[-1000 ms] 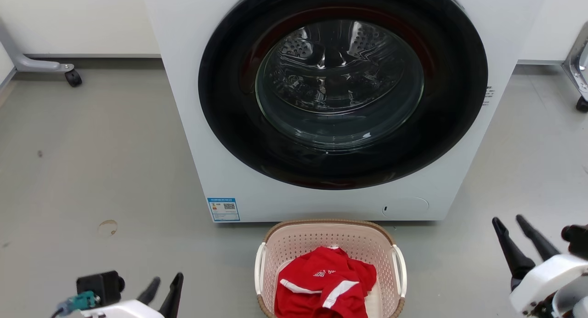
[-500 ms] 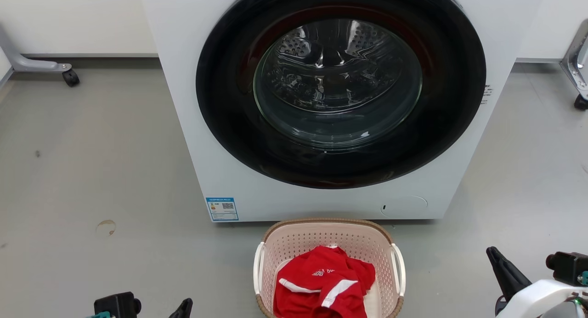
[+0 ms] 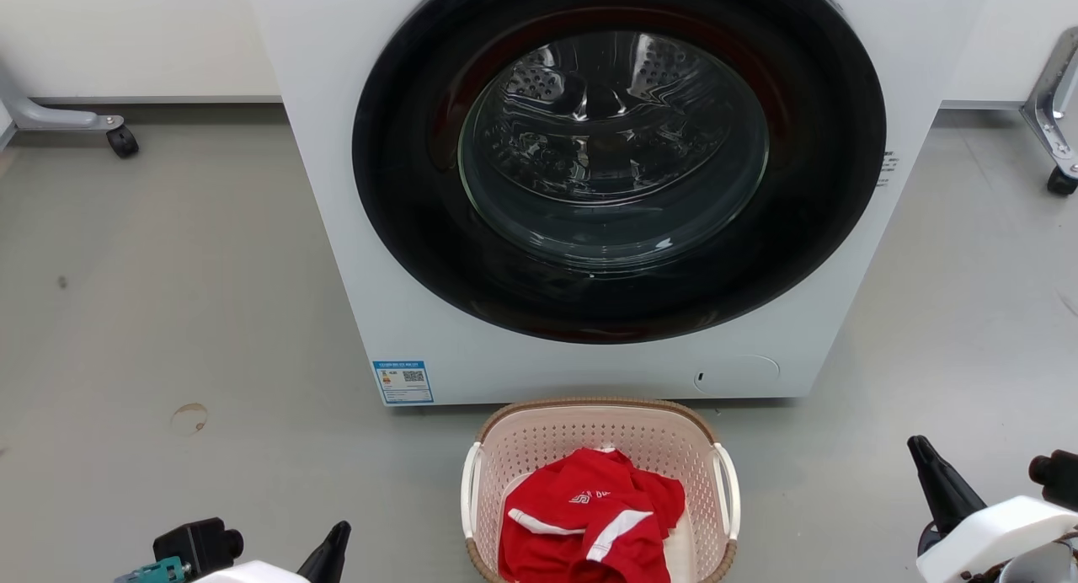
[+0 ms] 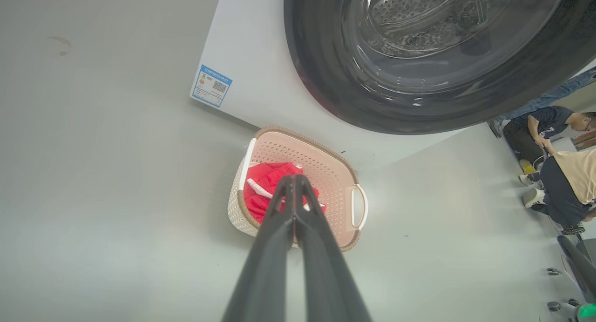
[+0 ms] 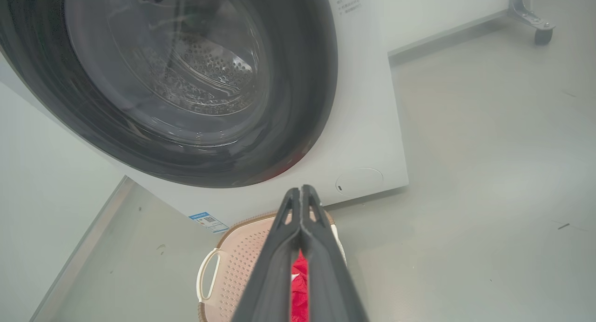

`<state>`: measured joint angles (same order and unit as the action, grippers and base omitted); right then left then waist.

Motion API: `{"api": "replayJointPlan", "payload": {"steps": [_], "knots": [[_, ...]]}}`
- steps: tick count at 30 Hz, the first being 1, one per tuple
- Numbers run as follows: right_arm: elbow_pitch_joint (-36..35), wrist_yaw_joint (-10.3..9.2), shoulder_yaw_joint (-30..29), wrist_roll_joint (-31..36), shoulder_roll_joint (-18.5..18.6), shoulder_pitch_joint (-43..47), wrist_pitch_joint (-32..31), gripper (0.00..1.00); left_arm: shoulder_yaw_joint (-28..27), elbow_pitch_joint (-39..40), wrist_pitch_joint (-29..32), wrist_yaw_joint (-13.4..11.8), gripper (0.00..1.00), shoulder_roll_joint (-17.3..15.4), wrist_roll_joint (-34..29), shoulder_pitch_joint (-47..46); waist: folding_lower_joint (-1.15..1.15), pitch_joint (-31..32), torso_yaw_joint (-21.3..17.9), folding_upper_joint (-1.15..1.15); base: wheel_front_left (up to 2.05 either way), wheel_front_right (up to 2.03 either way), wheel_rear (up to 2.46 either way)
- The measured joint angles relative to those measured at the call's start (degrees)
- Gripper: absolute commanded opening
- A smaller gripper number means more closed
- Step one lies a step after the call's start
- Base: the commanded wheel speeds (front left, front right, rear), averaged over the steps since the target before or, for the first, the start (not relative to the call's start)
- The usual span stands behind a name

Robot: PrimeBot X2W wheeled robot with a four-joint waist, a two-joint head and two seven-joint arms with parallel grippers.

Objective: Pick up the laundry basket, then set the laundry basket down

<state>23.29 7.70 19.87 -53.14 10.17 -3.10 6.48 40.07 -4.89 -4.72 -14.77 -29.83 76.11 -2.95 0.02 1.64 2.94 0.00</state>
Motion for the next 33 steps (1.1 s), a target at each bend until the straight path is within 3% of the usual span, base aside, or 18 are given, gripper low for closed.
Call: {"api": "replayJointPlan", "payload": {"steps": [33], "knots": [[-2.26,-0.01,-8.72,-12.77,-2.66,-0.03,-4.27,0.00,-12.09,-3.20,1.72,7.22,0.00,7.32,7.27,0.00,-0.01,-0.61,-0.98,0.00,0.00,0.00,0.00]]}}
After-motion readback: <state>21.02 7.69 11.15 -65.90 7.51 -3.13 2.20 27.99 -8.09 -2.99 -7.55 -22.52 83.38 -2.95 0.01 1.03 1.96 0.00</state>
